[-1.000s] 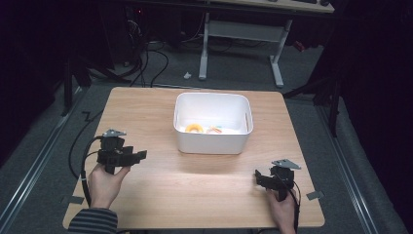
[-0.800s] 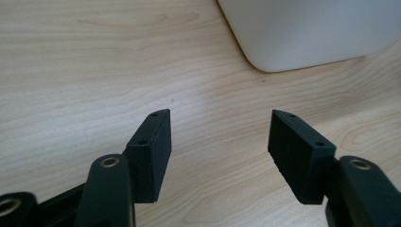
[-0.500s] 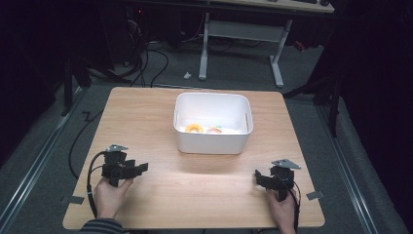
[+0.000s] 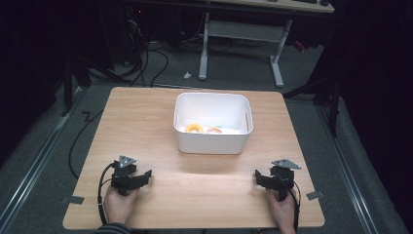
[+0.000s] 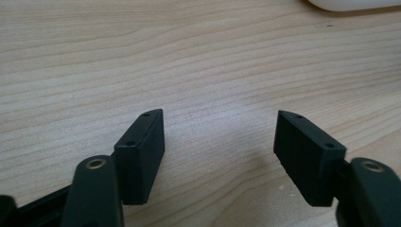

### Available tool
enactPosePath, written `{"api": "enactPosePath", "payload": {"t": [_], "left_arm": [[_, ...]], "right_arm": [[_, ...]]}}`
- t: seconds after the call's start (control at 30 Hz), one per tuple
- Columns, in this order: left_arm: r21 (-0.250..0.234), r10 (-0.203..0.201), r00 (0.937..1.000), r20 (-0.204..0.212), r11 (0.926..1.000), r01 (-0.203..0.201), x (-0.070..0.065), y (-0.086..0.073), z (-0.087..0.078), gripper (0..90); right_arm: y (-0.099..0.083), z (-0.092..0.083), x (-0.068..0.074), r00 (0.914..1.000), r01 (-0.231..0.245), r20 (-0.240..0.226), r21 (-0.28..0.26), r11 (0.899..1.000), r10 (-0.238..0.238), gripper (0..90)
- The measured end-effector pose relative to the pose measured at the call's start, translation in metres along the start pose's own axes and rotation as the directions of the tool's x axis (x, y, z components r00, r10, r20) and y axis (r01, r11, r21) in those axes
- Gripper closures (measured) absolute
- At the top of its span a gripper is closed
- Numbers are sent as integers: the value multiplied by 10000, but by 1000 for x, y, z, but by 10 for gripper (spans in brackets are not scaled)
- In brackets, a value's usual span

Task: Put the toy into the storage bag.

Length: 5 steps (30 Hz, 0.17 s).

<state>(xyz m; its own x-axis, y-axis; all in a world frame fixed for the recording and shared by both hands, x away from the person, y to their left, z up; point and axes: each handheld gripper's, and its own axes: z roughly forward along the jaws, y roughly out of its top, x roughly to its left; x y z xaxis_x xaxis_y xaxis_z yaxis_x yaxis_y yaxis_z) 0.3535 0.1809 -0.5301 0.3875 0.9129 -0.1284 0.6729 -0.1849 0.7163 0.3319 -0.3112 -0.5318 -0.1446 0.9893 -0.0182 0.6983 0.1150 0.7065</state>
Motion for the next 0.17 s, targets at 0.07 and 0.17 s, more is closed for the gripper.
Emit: {"api": "enactPosePath", "payload": {"t": [0.07, 0.17], "left_arm": [[-280, 227, 9996, -180, 9993, -232, -2, -4, 1, 317], [-423, 549, 9976, -420, 9975, -567, -6, -8, 1, 297]], "right_arm": [[0, 0, 0, 10000, 47, -3, -3, 10000, -47, 138], [0, 0, 0, 10000, 4, 0, 0, 10000, -4, 138]]}}
